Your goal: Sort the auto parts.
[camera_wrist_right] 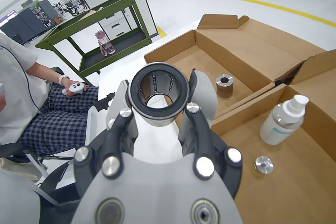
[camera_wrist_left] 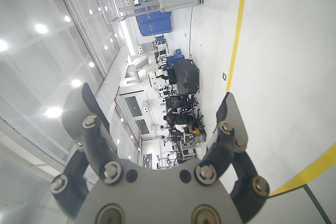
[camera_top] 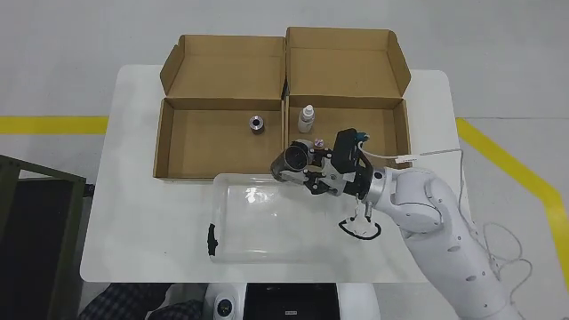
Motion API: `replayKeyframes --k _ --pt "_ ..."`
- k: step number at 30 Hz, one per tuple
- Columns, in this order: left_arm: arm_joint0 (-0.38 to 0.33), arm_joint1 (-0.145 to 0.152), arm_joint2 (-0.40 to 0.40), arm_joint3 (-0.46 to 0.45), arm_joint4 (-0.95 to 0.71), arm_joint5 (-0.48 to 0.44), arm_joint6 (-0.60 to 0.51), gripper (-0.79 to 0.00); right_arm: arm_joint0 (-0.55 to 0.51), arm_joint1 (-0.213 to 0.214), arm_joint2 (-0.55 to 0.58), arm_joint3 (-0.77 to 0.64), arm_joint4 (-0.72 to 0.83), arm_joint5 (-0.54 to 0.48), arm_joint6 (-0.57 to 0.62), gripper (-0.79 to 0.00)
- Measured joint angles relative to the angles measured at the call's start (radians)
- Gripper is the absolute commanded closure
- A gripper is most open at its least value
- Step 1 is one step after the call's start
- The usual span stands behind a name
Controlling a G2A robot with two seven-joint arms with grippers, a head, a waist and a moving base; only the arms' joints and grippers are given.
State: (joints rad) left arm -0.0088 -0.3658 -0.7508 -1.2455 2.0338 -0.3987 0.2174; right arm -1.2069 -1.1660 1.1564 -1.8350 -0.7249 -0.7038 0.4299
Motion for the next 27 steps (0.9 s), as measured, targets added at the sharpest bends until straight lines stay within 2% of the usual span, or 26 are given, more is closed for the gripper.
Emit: replayKeyframes --k 11,27 --pt "0.0 0.0 0.0 0.0 0.0 0.0 0.0 -0.785 0.045 -0.006 -0.039 0.029 -0.024 0.043 -0.013 0.0" --pt "0.0 0.0 0.0 0.0 0.0 0.0 0.0 -0.785 0.192 -0.045 -0.201 0.127 -0.175 0.162 -0.029 0.0"
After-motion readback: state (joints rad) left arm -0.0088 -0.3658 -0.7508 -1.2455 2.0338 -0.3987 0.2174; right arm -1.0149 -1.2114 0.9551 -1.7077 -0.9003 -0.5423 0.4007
